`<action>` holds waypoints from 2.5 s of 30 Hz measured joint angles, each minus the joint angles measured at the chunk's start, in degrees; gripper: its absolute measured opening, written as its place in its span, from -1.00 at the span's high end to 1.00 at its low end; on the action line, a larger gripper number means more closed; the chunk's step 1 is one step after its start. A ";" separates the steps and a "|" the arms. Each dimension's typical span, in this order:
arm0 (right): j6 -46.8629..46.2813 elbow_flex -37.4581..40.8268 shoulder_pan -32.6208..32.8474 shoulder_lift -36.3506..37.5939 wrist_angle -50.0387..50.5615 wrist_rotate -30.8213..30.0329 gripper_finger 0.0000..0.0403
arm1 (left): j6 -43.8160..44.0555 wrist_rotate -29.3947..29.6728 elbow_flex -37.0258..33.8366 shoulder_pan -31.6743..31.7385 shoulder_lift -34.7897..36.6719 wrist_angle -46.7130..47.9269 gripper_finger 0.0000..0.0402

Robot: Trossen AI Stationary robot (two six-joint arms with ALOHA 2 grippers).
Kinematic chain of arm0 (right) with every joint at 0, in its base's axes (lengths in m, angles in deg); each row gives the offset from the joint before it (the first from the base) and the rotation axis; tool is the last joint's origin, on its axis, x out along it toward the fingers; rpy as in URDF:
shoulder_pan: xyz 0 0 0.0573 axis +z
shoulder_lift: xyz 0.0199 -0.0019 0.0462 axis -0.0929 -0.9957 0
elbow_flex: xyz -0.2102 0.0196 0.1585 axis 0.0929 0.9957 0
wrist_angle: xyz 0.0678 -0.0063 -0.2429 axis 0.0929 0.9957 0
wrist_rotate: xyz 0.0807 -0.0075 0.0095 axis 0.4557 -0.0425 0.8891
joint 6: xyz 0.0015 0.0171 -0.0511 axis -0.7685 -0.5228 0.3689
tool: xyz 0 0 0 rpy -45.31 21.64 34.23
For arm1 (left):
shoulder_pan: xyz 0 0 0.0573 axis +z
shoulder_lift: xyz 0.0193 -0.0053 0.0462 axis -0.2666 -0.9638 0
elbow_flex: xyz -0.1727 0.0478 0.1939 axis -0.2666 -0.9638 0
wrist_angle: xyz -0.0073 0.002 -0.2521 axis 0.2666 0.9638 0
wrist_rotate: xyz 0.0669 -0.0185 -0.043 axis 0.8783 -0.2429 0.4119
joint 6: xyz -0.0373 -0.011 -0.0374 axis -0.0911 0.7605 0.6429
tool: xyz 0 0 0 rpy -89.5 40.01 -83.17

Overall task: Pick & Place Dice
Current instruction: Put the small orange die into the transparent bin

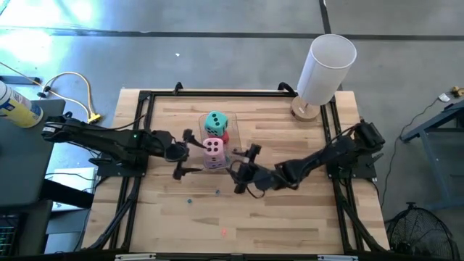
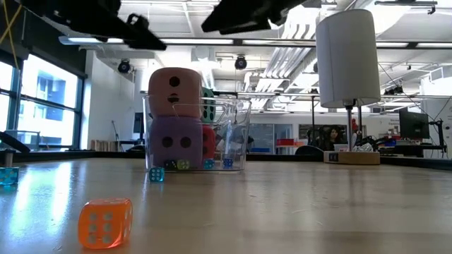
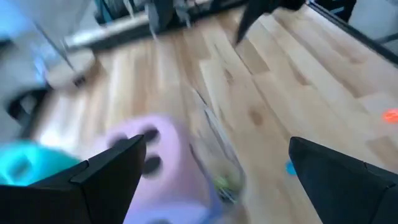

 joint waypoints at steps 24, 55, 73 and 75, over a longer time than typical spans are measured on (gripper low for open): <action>-27.56 0.09 11.28 -4.33 7.66 20.45 -0.39 | 20.67 -1.67 0.01 -9.07 -4.15 10.86 -0.92; -22.56 -9.73 15.78 -26.79 -14.88 18.79 -0.39 | 31.50 12.44 -0.01 -37.83 -4.41 10.18 -0.92; -36.31 -13.38 16.09 -26.84 -1.98 19.91 -0.07 | 31.90 12.33 -0.01 -38.36 -4.41 10.03 -0.92; -36.34 -13.38 16.13 -26.84 -1.31 19.92 -0.06 | 31.94 12.29 -0.01 -38.71 -4.41 10.04 -0.92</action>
